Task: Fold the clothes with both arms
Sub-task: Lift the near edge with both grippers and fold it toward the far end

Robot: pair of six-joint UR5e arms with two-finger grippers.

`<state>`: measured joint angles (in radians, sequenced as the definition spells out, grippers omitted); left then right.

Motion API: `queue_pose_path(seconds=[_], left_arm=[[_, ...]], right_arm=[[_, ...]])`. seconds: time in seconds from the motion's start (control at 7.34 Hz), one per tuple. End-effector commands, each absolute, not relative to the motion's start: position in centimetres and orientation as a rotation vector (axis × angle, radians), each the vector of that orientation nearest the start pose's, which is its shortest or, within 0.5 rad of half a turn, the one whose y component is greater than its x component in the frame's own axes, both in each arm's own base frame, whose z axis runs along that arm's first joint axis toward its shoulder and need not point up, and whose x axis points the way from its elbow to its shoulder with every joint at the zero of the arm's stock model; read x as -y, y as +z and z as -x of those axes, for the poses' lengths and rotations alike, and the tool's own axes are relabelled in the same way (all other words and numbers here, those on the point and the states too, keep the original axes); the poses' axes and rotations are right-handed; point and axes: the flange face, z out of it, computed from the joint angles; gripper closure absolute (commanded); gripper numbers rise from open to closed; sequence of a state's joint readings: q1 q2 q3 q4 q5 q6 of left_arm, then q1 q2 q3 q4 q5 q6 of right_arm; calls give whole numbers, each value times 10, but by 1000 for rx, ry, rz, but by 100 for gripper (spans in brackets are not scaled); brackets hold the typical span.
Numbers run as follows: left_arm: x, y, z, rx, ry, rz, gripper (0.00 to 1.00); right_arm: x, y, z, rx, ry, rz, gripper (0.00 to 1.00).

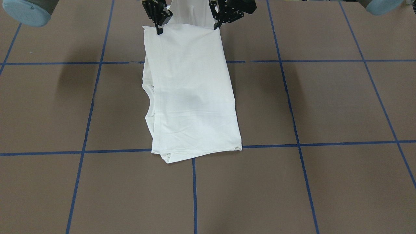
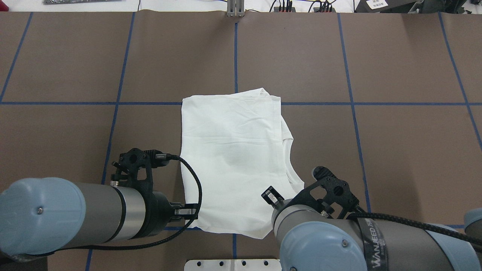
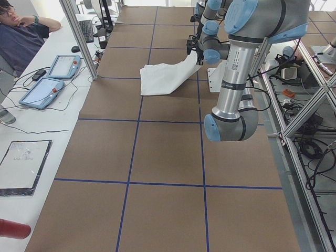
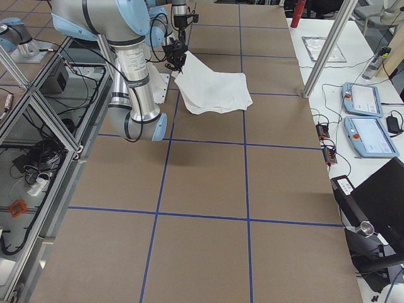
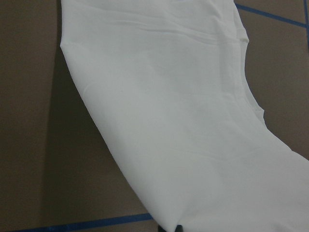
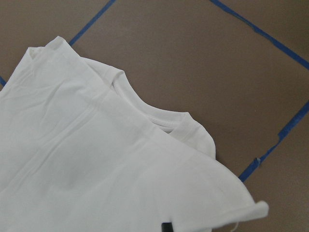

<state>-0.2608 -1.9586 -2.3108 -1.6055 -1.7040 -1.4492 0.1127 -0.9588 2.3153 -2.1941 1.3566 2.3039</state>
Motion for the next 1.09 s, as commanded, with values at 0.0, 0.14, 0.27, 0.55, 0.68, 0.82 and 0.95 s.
queue_pose_path(seconds=[0.0, 0.14, 0.27, 0.55, 0.68, 0.82, 0.95], left_arm=[[280, 148, -415, -1121, -62, -183, 100], [309, 151, -418, -1090, -76, -224, 100], [338, 155, -423, -1052, -84, -258, 100], [397, 169, -429, -973, -117, -309, 100], [421, 179, -441, -937, -121, -319, 100], [448, 188, -462, -923, -136, -326, 100], [470, 206, -482, -920, -145, -333, 100]], right_arm=[[258, 124, 451, 785, 892, -63, 100], [292, 127, 462, 805, 913, -94, 100], [328, 139, 478, 801, 906, -136, 100], [383, 164, 501, 805, 901, -194, 100], [406, 170, 514, 800, 918, -207, 100], [427, 171, 530, 780, 914, -224, 100], [445, 172, 550, 764, 919, -228, 100]])
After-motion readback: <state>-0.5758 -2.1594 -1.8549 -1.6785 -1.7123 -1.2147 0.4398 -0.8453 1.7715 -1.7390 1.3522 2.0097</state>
